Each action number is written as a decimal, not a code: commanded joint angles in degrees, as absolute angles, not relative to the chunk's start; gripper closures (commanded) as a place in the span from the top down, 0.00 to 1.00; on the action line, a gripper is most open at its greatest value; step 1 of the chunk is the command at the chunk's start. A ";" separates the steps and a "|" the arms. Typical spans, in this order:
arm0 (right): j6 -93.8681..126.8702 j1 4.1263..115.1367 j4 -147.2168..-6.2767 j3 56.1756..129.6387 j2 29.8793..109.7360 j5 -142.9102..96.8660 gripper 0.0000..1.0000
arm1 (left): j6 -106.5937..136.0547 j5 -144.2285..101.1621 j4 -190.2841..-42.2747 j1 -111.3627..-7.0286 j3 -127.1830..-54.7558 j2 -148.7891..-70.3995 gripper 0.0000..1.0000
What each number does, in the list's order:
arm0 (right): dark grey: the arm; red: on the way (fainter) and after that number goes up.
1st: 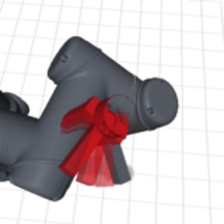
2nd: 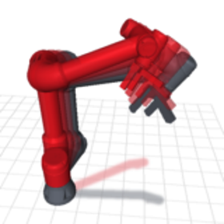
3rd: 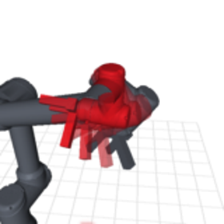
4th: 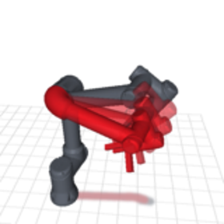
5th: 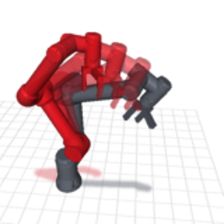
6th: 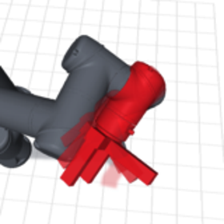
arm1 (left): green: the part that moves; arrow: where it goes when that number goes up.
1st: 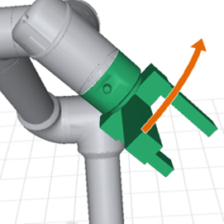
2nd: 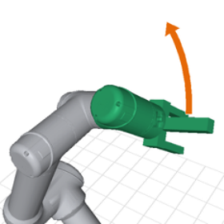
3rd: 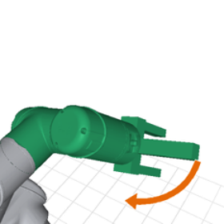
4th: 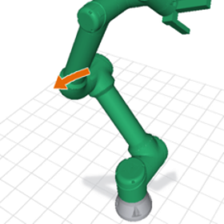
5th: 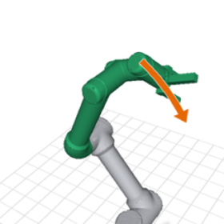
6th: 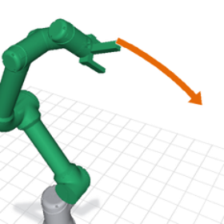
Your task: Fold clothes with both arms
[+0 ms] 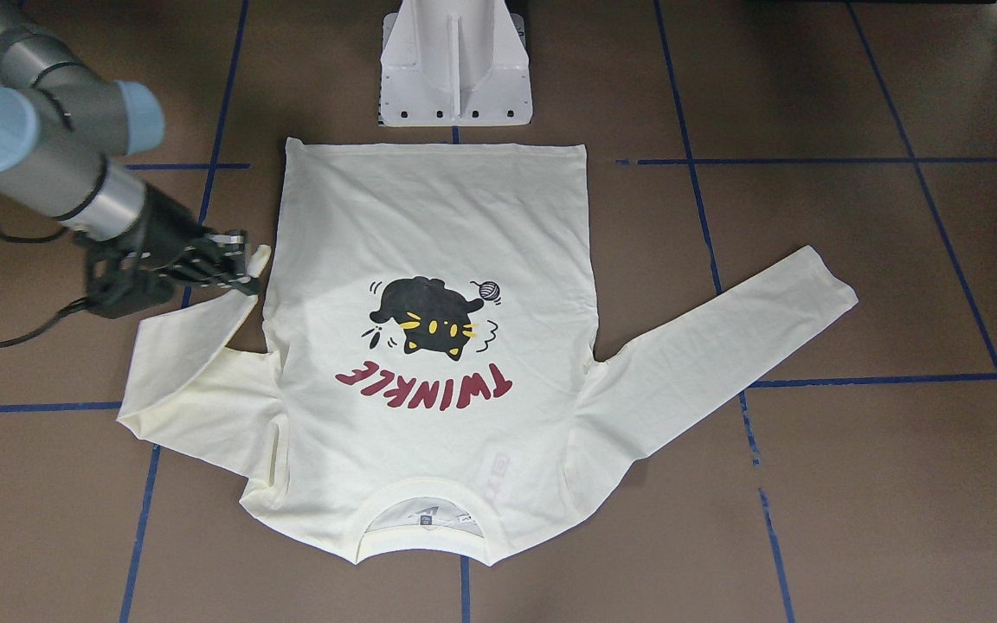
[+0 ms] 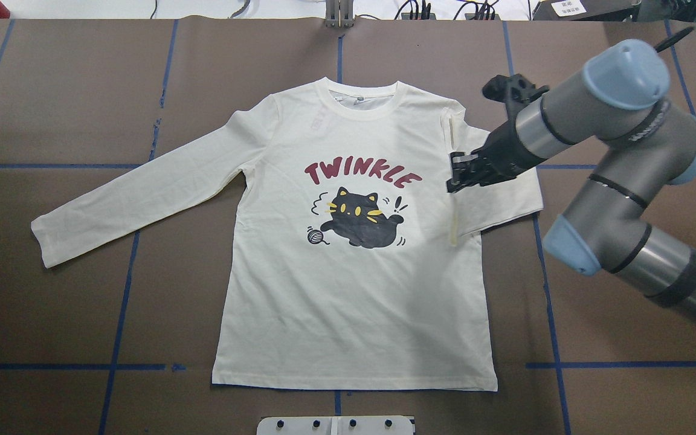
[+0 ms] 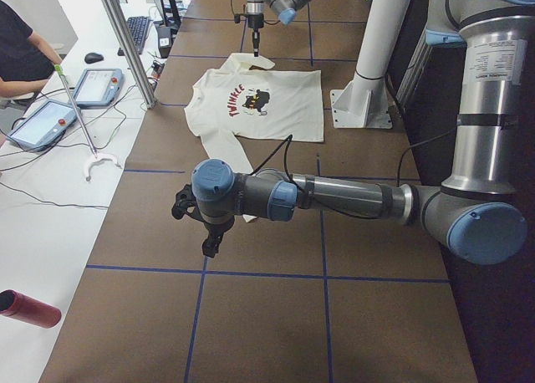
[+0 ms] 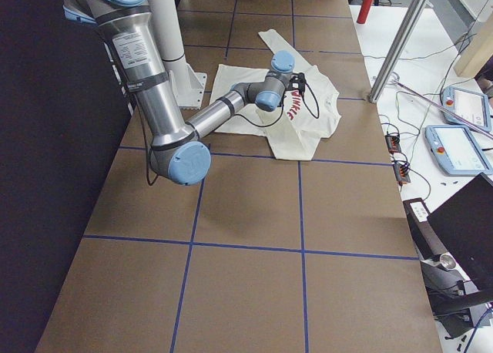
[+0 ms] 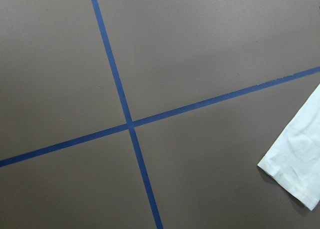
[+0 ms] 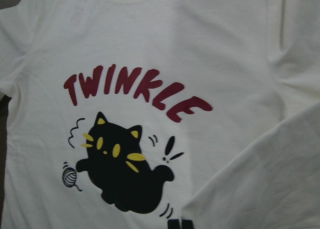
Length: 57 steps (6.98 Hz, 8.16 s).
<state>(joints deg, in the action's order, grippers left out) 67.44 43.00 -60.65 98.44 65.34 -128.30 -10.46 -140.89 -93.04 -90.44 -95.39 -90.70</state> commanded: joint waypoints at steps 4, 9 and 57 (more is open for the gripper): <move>74.89 25.86 -79.38 102.42 48.42 -107.53 0.00 | -10.46 -140.98 -93.16 -90.44 -95.45 -90.79 1.00; 75.59 19.96 -76.47 75.97 29.90 -94.59 0.00 | -10.46 -142.03 -93.08 -90.44 -95.80 -90.79 1.00; 56.95 66.97 -63.55 112.15 86.66 -138.43 1.00 | 90.44 -103.54 -126.27 -24.96 -53.63 -160.13 0.14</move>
<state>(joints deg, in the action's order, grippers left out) 56.97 66.94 -63.62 112.24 86.45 -138.68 89.93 -105.21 -123.17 -25.54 -55.59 -159.86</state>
